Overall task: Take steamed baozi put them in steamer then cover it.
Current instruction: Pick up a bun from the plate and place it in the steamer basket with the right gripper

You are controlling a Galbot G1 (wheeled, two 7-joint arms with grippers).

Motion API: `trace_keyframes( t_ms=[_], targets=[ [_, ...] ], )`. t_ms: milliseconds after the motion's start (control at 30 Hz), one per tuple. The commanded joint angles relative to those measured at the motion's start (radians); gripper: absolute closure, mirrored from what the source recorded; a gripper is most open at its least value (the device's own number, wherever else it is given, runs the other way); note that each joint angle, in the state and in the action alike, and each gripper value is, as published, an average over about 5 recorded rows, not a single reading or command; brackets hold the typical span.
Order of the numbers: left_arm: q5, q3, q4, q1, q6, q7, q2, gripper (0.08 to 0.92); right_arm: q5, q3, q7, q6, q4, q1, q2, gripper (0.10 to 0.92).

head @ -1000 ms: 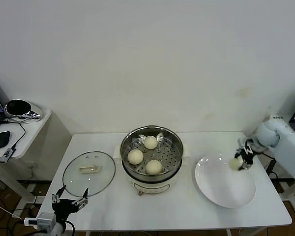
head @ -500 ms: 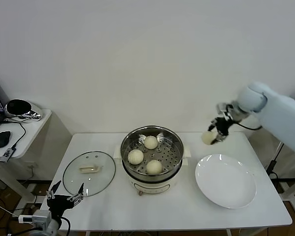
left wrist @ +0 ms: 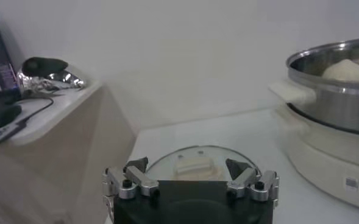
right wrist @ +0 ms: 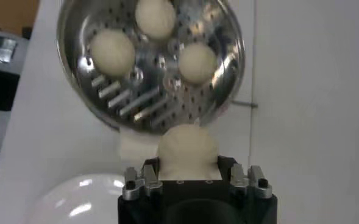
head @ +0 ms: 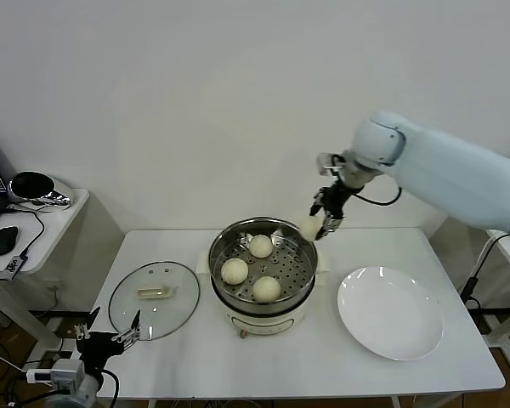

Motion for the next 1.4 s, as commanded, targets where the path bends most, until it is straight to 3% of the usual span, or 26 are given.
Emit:
trace_keyframes(
  t_ms=[33,1100,1400],
  targets=[
    [-0.003,-0.001,-0.007,0.002,0.000,0.000,-0.002,0.177,0.044,-0.071,0.041,-0.053,-0.049,-0.018,0.152,0.431],
    [-0.003,0.006,0.003,0.001,-0.001,0.001,-0.015,0.177,-0.066,-0.039,0.112,-0.078,-0.095,-0.171,0.162,0.427],
    [0.000,0.010,0.006,-0.006,0.000,0.010,-0.017,0.177,-0.046,-0.021,0.087,-0.082,-0.048,-0.116,0.105,0.231]
  ],
)
